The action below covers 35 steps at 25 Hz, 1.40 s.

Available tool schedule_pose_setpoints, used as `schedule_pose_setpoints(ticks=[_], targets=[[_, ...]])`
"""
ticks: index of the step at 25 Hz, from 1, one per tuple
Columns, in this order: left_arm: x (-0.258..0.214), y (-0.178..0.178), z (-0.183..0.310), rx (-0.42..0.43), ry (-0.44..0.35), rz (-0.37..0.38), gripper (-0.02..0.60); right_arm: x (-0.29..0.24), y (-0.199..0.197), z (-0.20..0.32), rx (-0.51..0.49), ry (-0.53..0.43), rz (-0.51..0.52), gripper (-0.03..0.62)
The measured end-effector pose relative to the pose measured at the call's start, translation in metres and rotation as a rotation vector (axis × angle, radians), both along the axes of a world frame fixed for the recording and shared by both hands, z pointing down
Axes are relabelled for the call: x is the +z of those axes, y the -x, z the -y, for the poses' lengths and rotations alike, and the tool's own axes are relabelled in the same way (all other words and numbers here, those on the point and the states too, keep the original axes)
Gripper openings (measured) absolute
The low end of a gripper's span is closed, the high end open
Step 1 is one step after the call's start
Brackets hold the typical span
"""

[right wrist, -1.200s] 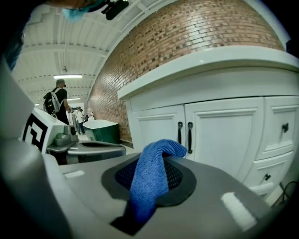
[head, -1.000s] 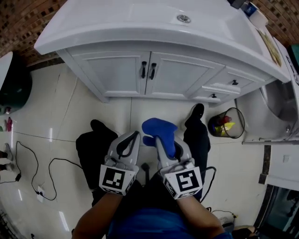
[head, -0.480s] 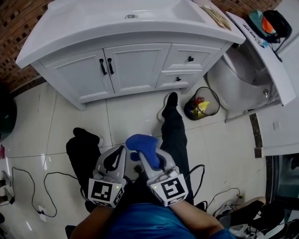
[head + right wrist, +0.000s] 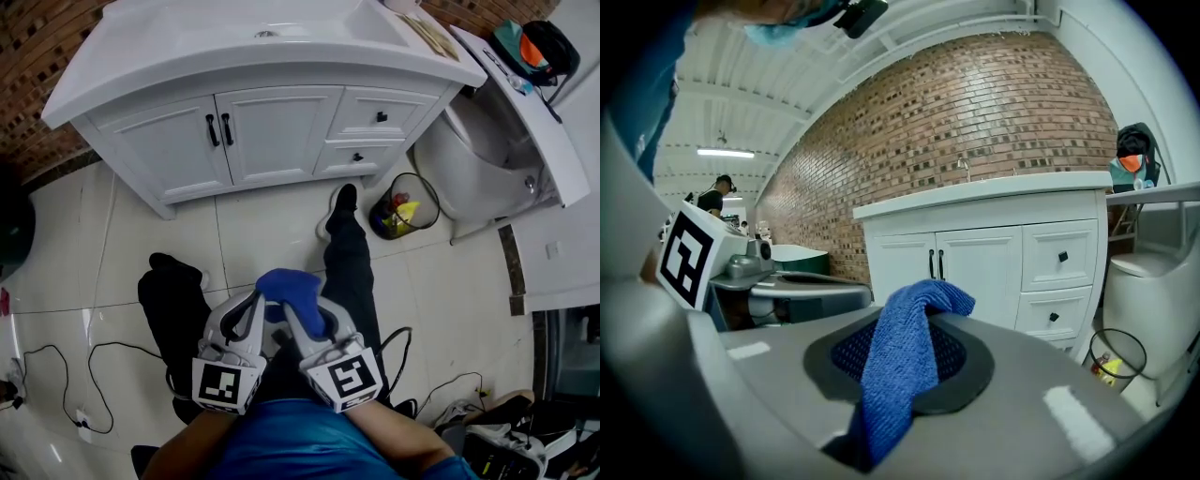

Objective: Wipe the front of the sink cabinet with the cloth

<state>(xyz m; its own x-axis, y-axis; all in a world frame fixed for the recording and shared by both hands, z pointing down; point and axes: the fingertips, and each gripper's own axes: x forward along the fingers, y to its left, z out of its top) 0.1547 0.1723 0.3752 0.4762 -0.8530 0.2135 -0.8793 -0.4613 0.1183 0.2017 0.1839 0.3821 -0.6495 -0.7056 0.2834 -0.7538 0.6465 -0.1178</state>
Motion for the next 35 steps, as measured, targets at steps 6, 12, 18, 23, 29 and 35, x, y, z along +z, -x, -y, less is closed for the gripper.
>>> schedule_pose_setpoints(ticks=[6, 12, 18, 23, 29, 35], targets=[[0.002, 0.014, 0.003, -0.051, 0.001, 0.012, 0.005, 0.002, 0.002, 0.000, -0.005, 0.018, 0.003, 0.071], [0.010, 0.015, 0.005, -0.050, 0.020, 0.018, 0.005, 0.007, -0.001, 0.004, 0.011, 0.036, -0.002, 0.069], [0.014, 0.018, 0.004, -0.051, 0.032, 0.011, 0.005, 0.007, 0.000, 0.003, 0.009, 0.043, 0.003, 0.069], [0.024, 0.014, 0.002, -0.026, 0.050, 0.038, 0.005, 0.010, -0.002, 0.004, 0.012, 0.046, 0.005, 0.067], [0.027, 0.013, 0.002, -0.019, 0.058, 0.042, 0.005, 0.011, -0.002, 0.004, 0.008, 0.048, 0.005, 0.066], [0.024, 0.014, 0.004, -0.034, 0.047, 0.020, 0.005, 0.006, -0.002, 0.003, 0.012, 0.041, 0.006, 0.066]])
